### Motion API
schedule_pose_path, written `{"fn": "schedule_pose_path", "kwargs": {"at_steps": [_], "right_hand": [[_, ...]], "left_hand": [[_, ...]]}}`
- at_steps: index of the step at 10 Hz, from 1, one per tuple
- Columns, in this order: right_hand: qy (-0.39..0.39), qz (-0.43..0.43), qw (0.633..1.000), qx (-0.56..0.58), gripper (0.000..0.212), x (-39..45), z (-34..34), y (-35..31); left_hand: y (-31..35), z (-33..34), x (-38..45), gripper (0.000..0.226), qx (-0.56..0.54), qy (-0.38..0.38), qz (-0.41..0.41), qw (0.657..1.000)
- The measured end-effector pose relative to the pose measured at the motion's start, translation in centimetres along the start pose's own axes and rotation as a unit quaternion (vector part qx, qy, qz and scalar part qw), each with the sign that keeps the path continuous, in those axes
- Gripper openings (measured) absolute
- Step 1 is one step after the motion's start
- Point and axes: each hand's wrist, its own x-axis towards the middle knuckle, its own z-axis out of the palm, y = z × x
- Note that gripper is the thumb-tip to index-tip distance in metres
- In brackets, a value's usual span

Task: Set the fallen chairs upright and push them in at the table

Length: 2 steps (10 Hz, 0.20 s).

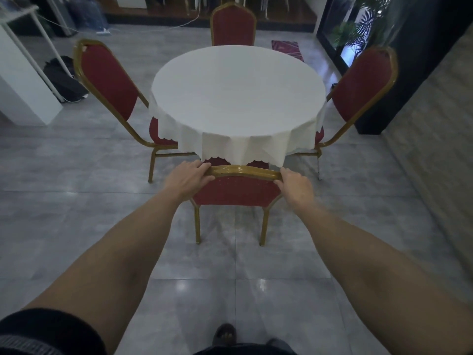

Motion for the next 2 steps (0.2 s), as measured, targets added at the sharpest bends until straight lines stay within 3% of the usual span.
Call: {"fn": "schedule_pose_path", "kwargs": {"at_steps": [2], "right_hand": [[-0.016,-0.005,0.999,0.028,0.053,-1.7,-2.0,1.4]], "left_hand": [[2.6,-1.8,1.8,0.061,0.015,-0.002,0.065,0.998]]}}
